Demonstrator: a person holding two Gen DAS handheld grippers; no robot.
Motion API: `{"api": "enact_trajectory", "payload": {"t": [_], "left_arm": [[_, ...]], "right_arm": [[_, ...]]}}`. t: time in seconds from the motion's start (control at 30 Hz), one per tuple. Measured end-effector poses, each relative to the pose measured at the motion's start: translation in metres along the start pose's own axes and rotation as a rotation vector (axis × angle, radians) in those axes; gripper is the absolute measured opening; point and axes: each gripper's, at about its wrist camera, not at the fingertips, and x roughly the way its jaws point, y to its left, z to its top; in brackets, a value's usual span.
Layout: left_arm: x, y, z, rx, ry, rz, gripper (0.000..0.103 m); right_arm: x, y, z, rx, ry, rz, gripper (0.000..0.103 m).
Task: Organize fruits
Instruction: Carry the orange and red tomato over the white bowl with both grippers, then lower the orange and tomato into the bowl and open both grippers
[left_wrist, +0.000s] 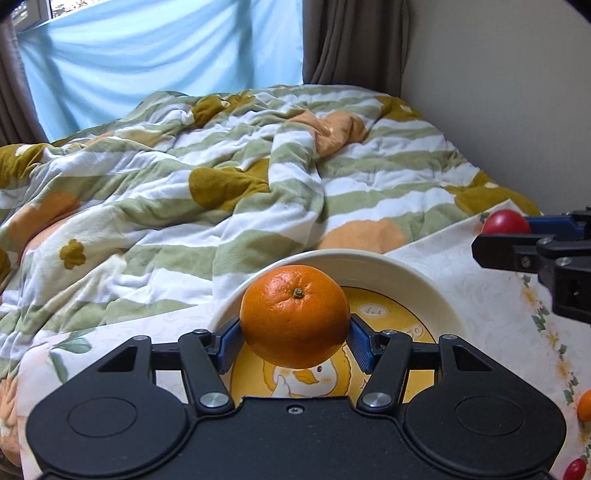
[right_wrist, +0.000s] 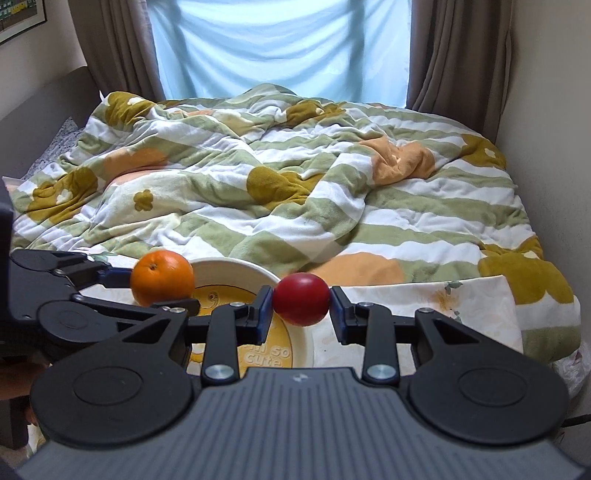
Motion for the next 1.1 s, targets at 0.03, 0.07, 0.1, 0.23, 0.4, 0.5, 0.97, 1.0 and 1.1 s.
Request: {"api": "enact_trajectory", "payload": {"t": [0.03, 0.07, 0.1, 0.23, 0.4, 0.5, 0.97, 1.0, 1.1], "left_arm": [[0.003, -0.002, 0.0, 0.009, 0.001, 0.003, 0.064], [0.006, -0.003, 0.0, 0.016, 0.004, 0.006, 0.064], [0.008, -0.004, 0.0, 0.019, 0.005, 0.007, 0.064], [0.015, -0.008, 0.0, 0.046, 0.0, 0.006, 0.064], [0.016, -0.009, 0.0, 0.04, -0.016, 0.009, 0.078], [0.004, -0.01, 0.0, 0.051, -0.061, 0.035, 0.103], [-0.057, 0.014, -0.029, 0.001, -0.076, 0.084, 0.103], [-0.061, 0.016, -0.032, -0.011, -0.077, 0.085, 0.103], [-0.072, 0.021, -0.039, -0.048, -0.085, 0.098, 0.103]], "right_arm": [[0.002, -0.002, 0.0, 0.004, 0.003, -0.003, 0.048], [0.004, -0.004, -0.001, 0.007, 0.007, -0.008, 0.048], [0.005, -0.006, -0.001, 0.011, 0.012, -0.01, 0.048], [0.01, -0.013, -0.002, 0.023, 0.026, -0.018, 0.048], [0.01, -0.016, -0.003, 0.024, 0.023, -0.025, 0.048], [0.011, -0.018, -0.002, 0.023, 0.022, -0.026, 0.048], [0.03, -0.008, 0.003, -0.027, 0.08, 0.085, 0.048], [0.033, -0.007, 0.002, -0.03, 0.085, 0.092, 0.048], [0.043, 0.002, 0.002, -0.048, 0.098, 0.105, 0.048]]}}
